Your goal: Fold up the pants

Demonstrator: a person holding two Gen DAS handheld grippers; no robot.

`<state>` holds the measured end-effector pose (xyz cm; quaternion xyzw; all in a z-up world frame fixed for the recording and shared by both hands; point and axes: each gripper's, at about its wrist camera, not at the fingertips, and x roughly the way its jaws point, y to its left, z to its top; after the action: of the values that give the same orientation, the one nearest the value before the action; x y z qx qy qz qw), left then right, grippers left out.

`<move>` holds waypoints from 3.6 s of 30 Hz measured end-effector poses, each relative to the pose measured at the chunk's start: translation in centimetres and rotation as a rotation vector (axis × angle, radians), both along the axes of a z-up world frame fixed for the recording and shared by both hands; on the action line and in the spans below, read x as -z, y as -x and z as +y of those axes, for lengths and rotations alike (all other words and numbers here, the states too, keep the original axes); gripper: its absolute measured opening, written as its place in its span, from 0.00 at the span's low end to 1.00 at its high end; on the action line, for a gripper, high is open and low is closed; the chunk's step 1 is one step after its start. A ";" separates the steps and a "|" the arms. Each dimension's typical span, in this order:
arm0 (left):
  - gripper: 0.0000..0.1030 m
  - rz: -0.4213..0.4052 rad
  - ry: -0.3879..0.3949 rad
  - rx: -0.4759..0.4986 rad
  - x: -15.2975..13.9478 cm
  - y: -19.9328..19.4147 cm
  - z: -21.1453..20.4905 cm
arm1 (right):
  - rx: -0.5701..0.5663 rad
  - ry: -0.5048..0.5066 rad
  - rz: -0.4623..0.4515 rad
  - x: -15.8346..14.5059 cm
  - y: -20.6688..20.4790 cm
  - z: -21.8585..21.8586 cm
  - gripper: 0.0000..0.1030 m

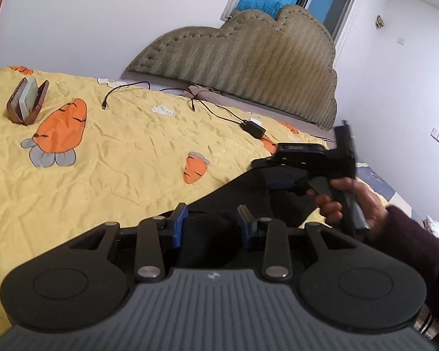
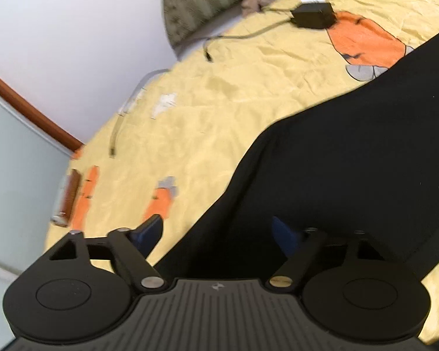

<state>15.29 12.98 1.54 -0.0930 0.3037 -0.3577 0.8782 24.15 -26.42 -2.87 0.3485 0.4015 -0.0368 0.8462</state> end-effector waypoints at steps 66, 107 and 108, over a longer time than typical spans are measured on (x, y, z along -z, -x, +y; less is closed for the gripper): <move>0.35 0.070 -0.317 -0.290 3.9 11.5 6.4 | -0.064 -0.110 -0.089 2.7 27.6 4.3 0.05; 0.34 -0.029 -0.382 -0.287 0.1 14.4 0.9 | -0.042 -0.168 -0.105 2.8 28.8 3.6 0.07; 0.34 -0.037 -0.378 -0.255 0.0 14.3 -0.3 | -0.048 -0.167 -0.111 2.7 29.1 3.3 0.07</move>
<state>1.02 12.70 1.56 0.0420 0.3347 -0.1821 0.9236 -4.92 -23.15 -5.59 0.4097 0.3639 0.0364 0.8357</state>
